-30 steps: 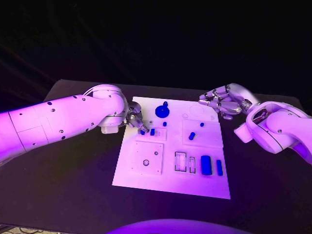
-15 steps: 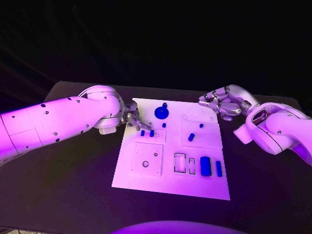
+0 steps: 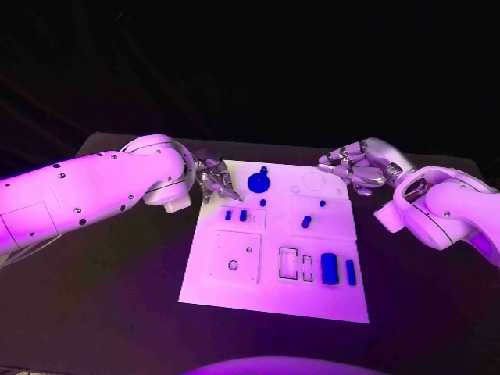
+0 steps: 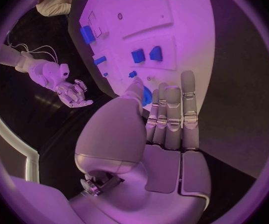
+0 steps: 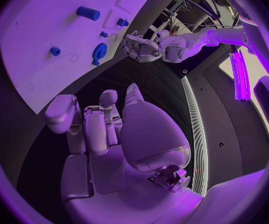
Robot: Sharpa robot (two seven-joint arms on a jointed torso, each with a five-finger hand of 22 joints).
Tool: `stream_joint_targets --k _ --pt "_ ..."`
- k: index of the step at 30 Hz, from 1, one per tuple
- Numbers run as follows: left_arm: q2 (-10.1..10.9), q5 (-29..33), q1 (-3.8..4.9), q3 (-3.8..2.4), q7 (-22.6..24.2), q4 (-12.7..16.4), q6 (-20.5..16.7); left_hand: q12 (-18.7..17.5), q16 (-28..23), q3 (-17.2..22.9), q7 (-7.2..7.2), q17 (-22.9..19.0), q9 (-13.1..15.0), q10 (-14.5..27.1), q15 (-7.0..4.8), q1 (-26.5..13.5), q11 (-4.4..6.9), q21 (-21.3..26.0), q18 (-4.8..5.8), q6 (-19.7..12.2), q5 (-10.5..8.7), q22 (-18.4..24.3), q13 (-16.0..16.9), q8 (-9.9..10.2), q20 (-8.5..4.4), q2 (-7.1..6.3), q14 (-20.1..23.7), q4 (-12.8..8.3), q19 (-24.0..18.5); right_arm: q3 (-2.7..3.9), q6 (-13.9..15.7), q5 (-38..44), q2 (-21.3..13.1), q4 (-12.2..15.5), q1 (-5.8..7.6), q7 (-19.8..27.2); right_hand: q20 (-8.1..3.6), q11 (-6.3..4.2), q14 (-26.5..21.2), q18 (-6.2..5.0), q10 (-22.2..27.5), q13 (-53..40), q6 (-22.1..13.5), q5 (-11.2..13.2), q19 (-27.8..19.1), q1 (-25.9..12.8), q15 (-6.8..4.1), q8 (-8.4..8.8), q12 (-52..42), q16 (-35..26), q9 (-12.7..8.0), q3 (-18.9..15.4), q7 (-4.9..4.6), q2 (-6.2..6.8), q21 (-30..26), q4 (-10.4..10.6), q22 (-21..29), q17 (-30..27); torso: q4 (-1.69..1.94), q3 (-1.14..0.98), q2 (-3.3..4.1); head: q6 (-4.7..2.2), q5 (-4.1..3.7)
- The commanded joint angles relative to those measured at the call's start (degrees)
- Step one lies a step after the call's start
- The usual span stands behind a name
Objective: Assemble the parts on the task board
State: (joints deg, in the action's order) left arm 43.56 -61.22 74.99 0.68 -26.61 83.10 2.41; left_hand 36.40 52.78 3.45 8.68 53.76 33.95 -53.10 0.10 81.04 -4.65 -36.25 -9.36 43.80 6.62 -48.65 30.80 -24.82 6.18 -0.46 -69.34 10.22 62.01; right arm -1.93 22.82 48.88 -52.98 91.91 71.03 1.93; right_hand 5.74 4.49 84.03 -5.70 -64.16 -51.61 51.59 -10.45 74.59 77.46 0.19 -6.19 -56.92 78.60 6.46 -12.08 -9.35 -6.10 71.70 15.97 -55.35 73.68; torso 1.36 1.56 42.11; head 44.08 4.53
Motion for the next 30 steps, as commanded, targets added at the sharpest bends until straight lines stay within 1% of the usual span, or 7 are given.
stream_joint_targets --k 1,5,6,10,16,22,30 --pt "-0.99 -8.35 -0.14 0.33 12.02 0.96 -6.07 -3.62 -5.3 5.04 0.87 -4.87 -2.6 -0.16 0.49 6.19 0.14 2.14 -0.82 0.6 -0.13 1.45 -3.81 1.53 0.34 -0.81 3.56 -1.36 -0.75 0.0 -0.26 0.25 0.11 0.06 -0.04 0.38 0.01 -0.13 1.84 -0.85 0.52 0.17 0.17 -1.39 0.0 0.79 -0.35 -0.34 0.33 -0.1 0.08 -0.46 0.03 -0.37 -0.04 -0.21 0.01 0.04 -0.09 0.12 0.06 -0.27 -0.16" --pt "-2.07 -14.51 -0.61 0.78 16.92 1.31 -10.29 -9.09 -6.85 10.56 0.09 -7.44 -8.52 -2.03 0.84 8.0 -0.29 3.39 -1.35 3.46 -0.75 2.32 -10.14 5.31 0.13 -5.16 3.46 0.4 -0.09 0.0 -0.19 0.25 0.19 0.01 -0.04 0.38 0.01 -0.13 1.83 -0.86 0.57 0.27 0.16 -1.9 -0.03 0.94 -0.35 -0.35 0.36 -0.1 0.08 -0.56 0.03 -0.43 -0.08 -0.21 0.07 0.03 -0.11 0.16 0.08 -0.42 -0.3" --pt "-2.37 -16.2 -0.77 0.88 17.78 1.3 -11.22 -11.13 -7.22 12.29 -0.22 -8.36 -11.03 -3.45 0.44 8.19 0.27 3.99 -1.55 4.77 -0.77 2.75 -12.72 7.07 0.14 -7.12 3.21 1.11 0.32 0.0 -0.16 0.26 0.2 0.0 -0.04 0.39 0.01 -0.13 1.83 -0.86 0.57 0.27 0.16 -1.9 -0.03 0.94 -0.35 -0.35 0.36 -0.1 0.08 -0.56 0.03 -0.43 -0.08 -0.21 0.07 0.03 -0.1 0.15 0.08 -0.46 -0.37" --pt "-3.47 -21.99 -1.46 1.18 19.71 0.93 -13.85 -14.61 -7.85 12.53 -0.54 -9.95 -14.75 -4.99 0.87 6.22 0.01 5.51 -1.36 7.37 -1.15 4.0 -16.66 10.03 0.36 -10.0 2.53 3.07 1.41 0.0 -0.21 0.26 0.22 -0.05 -0.04 0.52 0.0 -0.13 1.84 -0.86 0.61 0.33 0.15 -2.03 -0.03 0.97 -0.35 -0.35 0.4 -0.1 0.08 -0.6 0.03 -0.42 -0.07 -0.2 0.05 0.05 -0.06 0.13 0.03 -0.45 -0.53" --pt "-5.01 -25.99 -2.38 1.47 20.17 -0.27 -13.94 -18.1 -7.42 13.21 -1.07 -11.32 -18.36 -7.5 0.13 6.41 0.19 6.52 -1.17 10.82 -1.24 5.09 -20.62 12.94 0.09 -10.52 0.2 3.24 4.23 0.0 -0.23 0.27 0.23 -0.04 -0.04 0.6 0.0 -0.12 1.83 -0.85 0.62 0.36 0.14 -2.06 -0.02 0.93 -0.35 -0.35 0.41 -0.11 0.08 -0.69 0.02 -0.36 -0.07 -0.17 0.04 0.03 -0.05 0.07 0.08 -0.66 -0.83" --pt "-6.85 -28.5 -3.19 1.63 18.6 -2.0 -11.61 -20.62 2.76 13.55 -1.38 -2.83 -20.39 -8.84 -0.33 6.26 0.45 5.43 -1.12 12.76 -1.22 4.43 -22.96 14.73 -0.45 -10.76 -5.94 3.05 7.51 0.0 -0.23 0.27 0.29 -0.04 -0.04 0.65 0.0 -0.12 1.83 -0.85 0.62 0.36 0.14 -2.06 -0.02 0.93 -0.35 -0.35 0.41 -0.11 0.08 -0.69 0.02 -0.36 -0.07 -0.17 0.04 0.03 -0.16 0.06 0.07 -0.52 -1.0" --pt "-8.65 -29.2 -3.53 1.65 15.84 -3.93 -6.75 -22.03 5.61 13.88 -1.65 -0.67 -21.25 -9.02 -1.06 6.19 0.63 5.09 -1.12 13.64 -1.16 3.91 -24.07 15.52 -1.03 -10.57 -7.01 2.97 8.19 0.0 -0.07 0.29 0.43 -0.02 -0.04 0.63 0.0 -0.12 1.85 -0.85 0.6 0.34 0.14 -2.07 -0.01 0.9 -0.35 -0.35 0.38 -0.07 0.07 -0.77 0.02 -0.32 -0.06 -0.14 0.02 0.09 -0.07 0.03 0.07 -0.44 -1.18"
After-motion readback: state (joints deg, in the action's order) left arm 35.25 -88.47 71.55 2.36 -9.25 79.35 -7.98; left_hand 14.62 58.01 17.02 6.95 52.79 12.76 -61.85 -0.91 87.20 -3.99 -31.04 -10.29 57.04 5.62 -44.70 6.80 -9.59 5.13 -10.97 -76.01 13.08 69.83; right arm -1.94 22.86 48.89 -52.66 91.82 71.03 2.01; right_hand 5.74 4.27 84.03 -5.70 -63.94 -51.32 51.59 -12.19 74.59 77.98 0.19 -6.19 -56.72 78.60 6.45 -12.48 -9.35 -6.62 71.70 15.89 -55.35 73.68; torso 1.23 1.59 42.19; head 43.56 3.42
